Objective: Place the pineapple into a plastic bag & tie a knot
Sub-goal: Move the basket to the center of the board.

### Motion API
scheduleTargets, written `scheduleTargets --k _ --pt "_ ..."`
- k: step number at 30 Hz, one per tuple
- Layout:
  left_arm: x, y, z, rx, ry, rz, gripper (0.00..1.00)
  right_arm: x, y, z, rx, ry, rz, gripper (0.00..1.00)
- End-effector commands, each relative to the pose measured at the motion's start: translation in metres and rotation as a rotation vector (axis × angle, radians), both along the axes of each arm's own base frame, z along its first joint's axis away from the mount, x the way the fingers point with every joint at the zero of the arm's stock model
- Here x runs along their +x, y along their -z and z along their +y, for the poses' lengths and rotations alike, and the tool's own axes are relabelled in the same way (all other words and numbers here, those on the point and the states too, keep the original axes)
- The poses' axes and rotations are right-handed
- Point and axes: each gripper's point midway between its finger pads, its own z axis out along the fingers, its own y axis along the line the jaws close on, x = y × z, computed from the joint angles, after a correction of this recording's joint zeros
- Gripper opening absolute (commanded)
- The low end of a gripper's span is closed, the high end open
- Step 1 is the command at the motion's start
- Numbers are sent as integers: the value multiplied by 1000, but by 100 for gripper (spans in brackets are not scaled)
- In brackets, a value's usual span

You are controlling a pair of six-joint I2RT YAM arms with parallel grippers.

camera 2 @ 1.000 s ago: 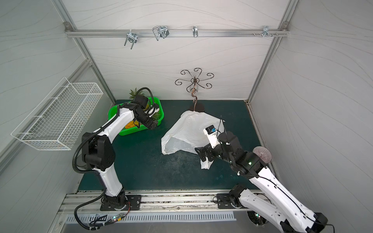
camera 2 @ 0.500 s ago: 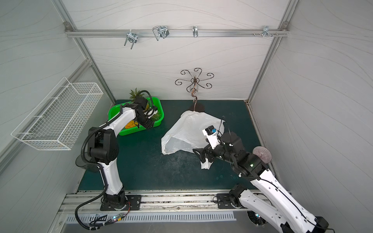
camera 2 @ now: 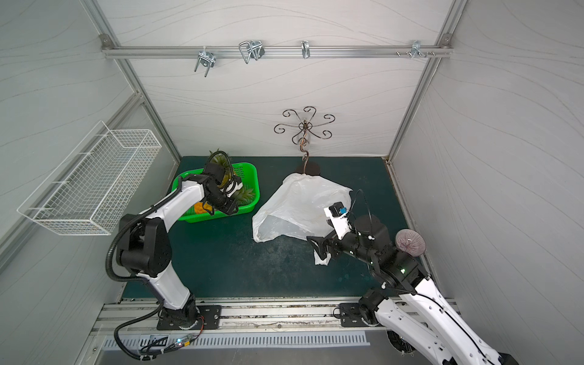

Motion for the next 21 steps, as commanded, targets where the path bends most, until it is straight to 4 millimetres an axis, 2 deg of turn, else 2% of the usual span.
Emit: scheduleTargets --k 1,5,9,11,15,17,21 --pt "-64 18 -1 -34 -60 234 49 0 0 -1 34 14 5 99" --pt "-75 6 -6 -83 -77 212 53 1 6 -2 58 35 23 99" --pt "-61 -19 -2 -82 -94 73 69 1 5 -4 60 48 26 99" --pt "-48 -47 1 -72 -97 -18 76 1 6 -5 44 53 33 99" --pt "-28 -111 -5 -144 -139 -188 80 2 7 -8 37 66 35 99" --pt "-11 -139 5 -142 -238 -311 84 4 7 -9 45 80 34 99" --pt "14 -172 35 -83 -432 -471 91 7 10 -10 43 101 44 99"
